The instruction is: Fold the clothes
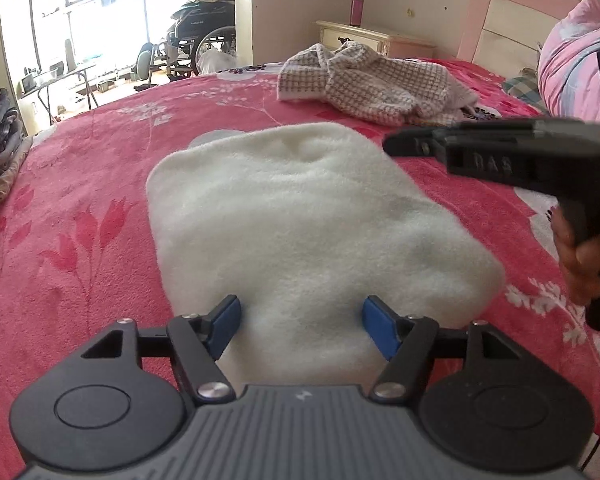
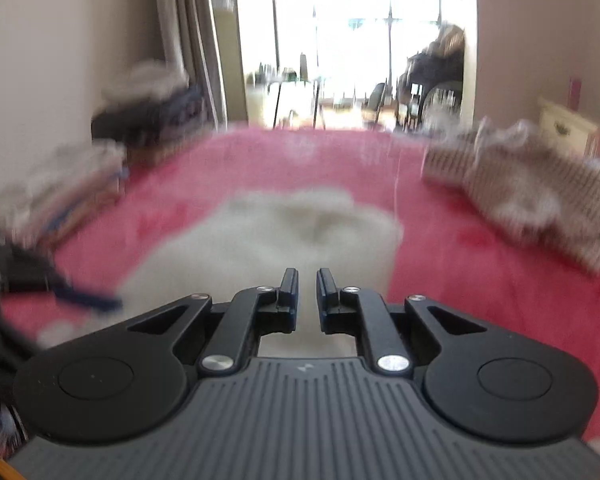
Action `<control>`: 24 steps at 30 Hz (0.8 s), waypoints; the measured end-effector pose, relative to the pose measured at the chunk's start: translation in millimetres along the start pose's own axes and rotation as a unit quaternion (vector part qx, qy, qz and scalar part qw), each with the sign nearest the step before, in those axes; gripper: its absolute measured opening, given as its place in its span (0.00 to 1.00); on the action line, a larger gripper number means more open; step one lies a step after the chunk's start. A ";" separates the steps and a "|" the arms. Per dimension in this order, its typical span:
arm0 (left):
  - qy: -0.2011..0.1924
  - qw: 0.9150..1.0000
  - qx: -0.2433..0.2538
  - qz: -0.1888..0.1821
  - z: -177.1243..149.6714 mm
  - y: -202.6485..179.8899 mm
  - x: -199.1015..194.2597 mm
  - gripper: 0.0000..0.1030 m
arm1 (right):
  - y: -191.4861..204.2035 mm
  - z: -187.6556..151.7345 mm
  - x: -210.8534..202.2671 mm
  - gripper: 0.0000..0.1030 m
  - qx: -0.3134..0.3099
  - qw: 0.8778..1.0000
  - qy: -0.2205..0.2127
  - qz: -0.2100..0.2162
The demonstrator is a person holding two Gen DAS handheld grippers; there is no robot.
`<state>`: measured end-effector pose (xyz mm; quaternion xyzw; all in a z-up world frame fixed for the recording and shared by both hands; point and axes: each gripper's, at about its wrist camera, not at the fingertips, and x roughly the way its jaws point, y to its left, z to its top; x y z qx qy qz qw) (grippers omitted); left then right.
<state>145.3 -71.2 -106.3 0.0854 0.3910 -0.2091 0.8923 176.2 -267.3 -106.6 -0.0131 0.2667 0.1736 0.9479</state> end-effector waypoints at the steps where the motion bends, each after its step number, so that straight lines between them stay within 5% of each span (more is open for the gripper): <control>1: 0.001 1.000 -0.001 0.000 0.3 -0.1 0.3 0.68 | -0.5 -3.4 6.4 0.09 -0.003 1.000 0.010 -0.002; 4: 0.001 1.000 -0.001 -0.003 1.1 -0.3 0.0 0.67 | -2.7 -16.9 26.1 0.09 -0.011 0.999 0.036 -0.008; 6: 0.001 1.000 -0.002 -0.004 0.8 0.0 0.0 0.68 | -6.4 -35.5 29.8 0.09 -0.012 1.000 0.014 -0.005; 19: 0.002 1.000 -0.002 -0.004 -1.0 1.0 -0.8 0.68 | -11.9 13.2 61.2 0.13 -0.032 0.999 0.031 -0.009; 24: -0.003 1.000 -0.020 -0.014 3.0 11.1 -6.3 0.65 | -13.4 -9.9 72.9 0.13 -0.032 0.999 0.018 -0.013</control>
